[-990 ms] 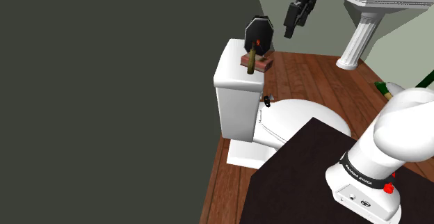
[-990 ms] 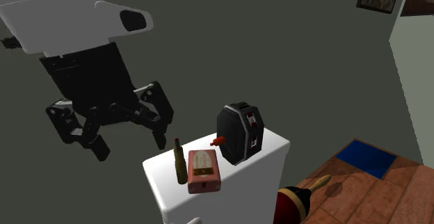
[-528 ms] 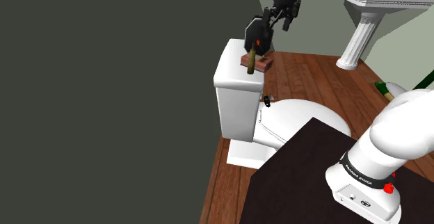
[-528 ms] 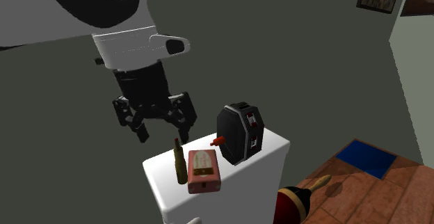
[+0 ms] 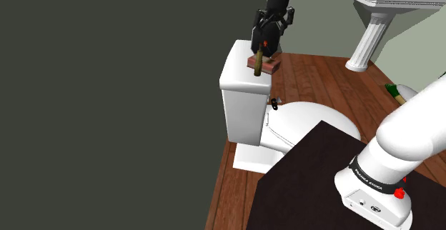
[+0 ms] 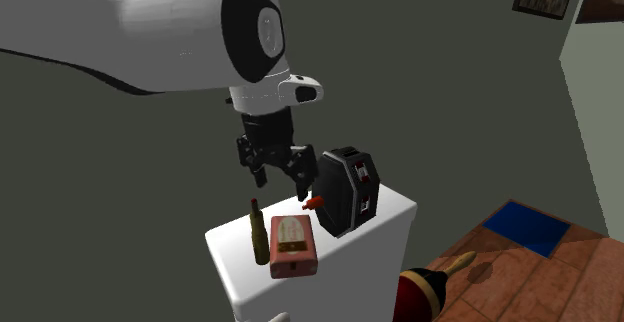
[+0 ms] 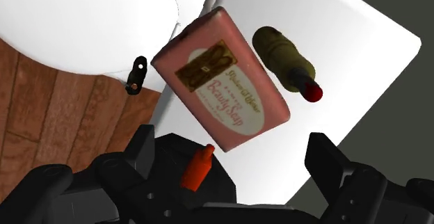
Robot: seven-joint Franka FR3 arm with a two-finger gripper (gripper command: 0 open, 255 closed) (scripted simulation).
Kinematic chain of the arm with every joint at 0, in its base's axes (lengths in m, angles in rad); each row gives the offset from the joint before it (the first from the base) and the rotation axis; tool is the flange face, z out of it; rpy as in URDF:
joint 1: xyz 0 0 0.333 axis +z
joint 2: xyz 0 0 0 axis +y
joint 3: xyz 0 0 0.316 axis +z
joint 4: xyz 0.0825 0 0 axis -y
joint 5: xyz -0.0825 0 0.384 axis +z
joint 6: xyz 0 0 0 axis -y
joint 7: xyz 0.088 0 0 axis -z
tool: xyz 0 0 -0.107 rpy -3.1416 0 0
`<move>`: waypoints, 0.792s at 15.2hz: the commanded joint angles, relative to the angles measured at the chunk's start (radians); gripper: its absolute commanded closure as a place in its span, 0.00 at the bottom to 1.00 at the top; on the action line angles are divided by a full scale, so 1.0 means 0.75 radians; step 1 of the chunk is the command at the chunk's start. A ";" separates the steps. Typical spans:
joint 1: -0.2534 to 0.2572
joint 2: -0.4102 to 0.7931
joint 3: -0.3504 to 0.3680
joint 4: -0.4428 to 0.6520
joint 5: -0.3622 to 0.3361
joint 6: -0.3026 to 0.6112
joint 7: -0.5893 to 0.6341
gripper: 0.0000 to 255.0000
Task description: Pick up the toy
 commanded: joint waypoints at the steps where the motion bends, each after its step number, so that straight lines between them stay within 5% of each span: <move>1: -0.024 0.091 -0.012 0.067 0.008 0.030 0.084 0.00; 6: -0.074 0.278 -0.055 0.208 0.038 0.087 0.250 0.00; 12: -0.074 0.294 -0.056 0.119 0.036 0.191 0.254 0.00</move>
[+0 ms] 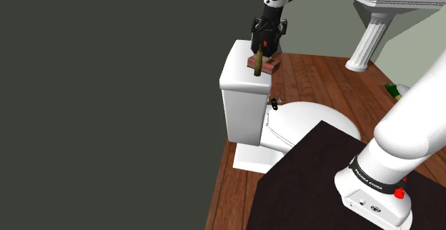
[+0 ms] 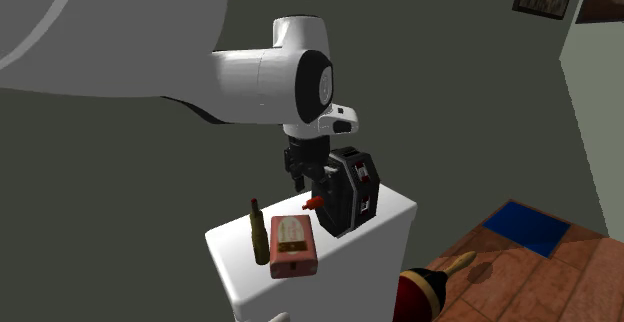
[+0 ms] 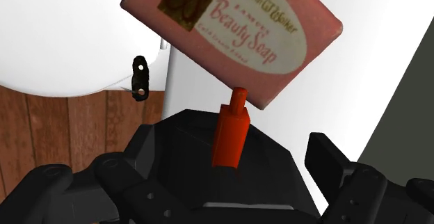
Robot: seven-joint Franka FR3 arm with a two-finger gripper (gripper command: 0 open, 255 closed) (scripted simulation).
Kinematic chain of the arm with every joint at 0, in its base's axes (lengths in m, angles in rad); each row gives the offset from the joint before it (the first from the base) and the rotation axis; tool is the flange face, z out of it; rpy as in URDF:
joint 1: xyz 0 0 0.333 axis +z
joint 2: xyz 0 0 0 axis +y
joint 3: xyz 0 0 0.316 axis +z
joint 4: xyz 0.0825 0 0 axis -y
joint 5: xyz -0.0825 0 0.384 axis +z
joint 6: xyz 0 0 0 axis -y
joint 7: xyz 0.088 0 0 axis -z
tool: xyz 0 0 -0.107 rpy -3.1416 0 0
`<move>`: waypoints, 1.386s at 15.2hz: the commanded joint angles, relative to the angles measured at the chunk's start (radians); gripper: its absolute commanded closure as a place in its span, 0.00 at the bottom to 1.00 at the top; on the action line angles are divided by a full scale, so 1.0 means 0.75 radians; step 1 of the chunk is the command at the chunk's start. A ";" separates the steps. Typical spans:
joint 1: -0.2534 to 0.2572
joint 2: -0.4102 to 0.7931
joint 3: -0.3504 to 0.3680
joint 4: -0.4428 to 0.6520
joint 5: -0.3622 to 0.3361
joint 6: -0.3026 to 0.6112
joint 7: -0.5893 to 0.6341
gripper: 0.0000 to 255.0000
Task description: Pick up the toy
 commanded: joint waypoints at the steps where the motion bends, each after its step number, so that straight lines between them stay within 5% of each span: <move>1: -0.002 0.006 -0.002 -0.033 0.000 0.040 -0.001 0.00; 3: -0.002 0.008 -0.002 -0.041 -0.001 0.050 0.000 0.00; 4: -0.001 0.009 -0.001 -0.043 -0.001 0.052 0.002 1.00; 13: -0.002 0.008 -0.002 -0.041 -0.001 0.050 0.000 1.00; 21: -0.001 -0.014 -0.001 0.077 0.003 -0.090 -0.006 1.00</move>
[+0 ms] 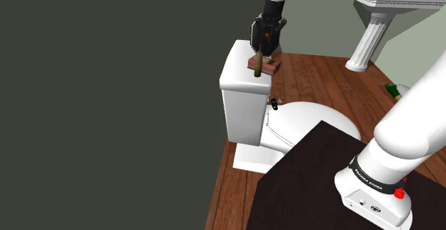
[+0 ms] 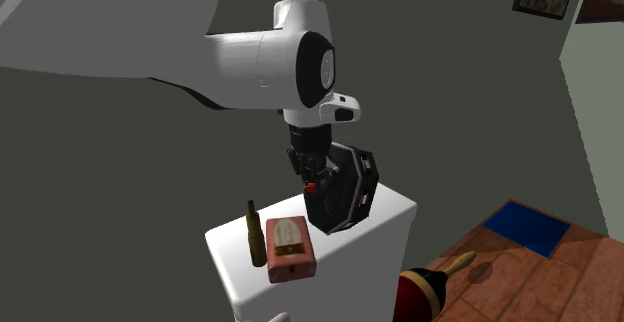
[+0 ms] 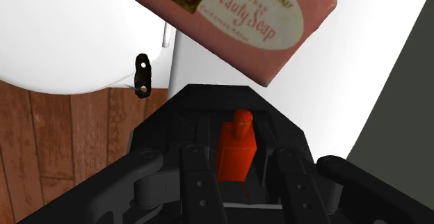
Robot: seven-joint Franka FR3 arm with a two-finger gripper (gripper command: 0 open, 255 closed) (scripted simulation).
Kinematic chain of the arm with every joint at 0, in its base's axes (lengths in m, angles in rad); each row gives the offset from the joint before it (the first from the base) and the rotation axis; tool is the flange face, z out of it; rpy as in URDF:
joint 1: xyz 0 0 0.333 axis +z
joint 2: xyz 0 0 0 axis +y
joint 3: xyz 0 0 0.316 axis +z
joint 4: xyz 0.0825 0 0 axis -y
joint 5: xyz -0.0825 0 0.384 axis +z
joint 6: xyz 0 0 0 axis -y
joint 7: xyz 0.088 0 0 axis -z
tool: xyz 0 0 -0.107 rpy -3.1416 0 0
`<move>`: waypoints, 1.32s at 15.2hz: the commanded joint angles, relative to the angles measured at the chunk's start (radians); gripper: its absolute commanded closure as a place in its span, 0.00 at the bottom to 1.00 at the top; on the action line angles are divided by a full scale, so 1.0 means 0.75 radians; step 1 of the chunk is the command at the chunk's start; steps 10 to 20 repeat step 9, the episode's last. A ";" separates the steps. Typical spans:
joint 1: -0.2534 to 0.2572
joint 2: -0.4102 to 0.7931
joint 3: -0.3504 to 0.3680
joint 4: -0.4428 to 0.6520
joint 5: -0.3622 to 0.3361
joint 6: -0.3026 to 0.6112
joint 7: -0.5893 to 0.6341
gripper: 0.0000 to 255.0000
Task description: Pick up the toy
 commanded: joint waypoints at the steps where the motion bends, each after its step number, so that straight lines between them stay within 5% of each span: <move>1: 0.001 -0.007 0.001 0.034 0.000 -0.037 0.001 1.00; 7: 0.002 -0.009 0.002 0.138 0.002 -0.144 -0.003 1.00; 20: 0.002 -0.009 0.002 0.141 0.002 -0.146 -0.004 1.00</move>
